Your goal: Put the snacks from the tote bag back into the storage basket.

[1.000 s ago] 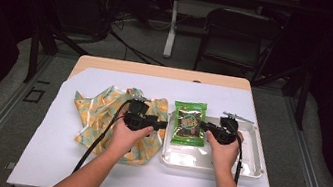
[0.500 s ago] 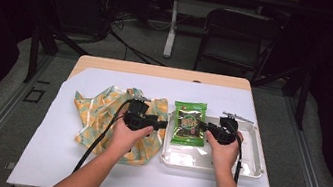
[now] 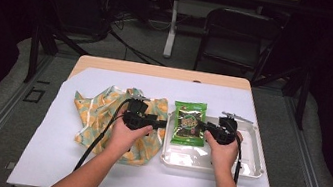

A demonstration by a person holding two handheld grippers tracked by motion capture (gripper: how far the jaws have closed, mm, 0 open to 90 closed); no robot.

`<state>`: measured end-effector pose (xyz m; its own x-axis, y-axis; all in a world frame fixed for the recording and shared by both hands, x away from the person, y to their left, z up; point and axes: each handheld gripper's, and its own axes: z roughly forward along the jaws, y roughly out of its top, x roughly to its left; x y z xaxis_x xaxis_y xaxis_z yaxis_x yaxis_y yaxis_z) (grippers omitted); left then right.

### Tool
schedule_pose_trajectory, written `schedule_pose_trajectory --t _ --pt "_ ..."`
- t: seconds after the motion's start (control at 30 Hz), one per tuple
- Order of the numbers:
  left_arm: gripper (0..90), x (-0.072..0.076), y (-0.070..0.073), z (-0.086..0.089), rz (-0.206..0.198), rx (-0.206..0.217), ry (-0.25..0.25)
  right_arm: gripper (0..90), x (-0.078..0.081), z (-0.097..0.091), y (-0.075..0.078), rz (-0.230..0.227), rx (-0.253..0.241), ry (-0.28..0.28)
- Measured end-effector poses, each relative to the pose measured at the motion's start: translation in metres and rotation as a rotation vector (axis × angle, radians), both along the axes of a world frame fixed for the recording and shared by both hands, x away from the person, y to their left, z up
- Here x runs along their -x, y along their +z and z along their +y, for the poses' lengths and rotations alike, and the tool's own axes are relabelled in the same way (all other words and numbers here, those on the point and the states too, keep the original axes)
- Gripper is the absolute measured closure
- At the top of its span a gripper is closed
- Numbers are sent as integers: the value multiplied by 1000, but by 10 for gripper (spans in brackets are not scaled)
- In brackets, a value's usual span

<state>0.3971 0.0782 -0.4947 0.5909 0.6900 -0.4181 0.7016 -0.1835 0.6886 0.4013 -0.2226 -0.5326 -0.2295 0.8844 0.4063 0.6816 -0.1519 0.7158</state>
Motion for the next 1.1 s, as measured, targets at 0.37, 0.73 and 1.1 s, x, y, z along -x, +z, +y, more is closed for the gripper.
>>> schedule_pose_trajectory --t 0.37,0.73,1.1 --pt "454 3 8 9 -28 2 3 535 7 6 11 -48 7 18" --pt "451 10 25 32 -87 13 26 488 22 22 38 -143 58 97" --pt "450 18 38 66 -146 -12 70 440 39 44 61 -226 59 224"
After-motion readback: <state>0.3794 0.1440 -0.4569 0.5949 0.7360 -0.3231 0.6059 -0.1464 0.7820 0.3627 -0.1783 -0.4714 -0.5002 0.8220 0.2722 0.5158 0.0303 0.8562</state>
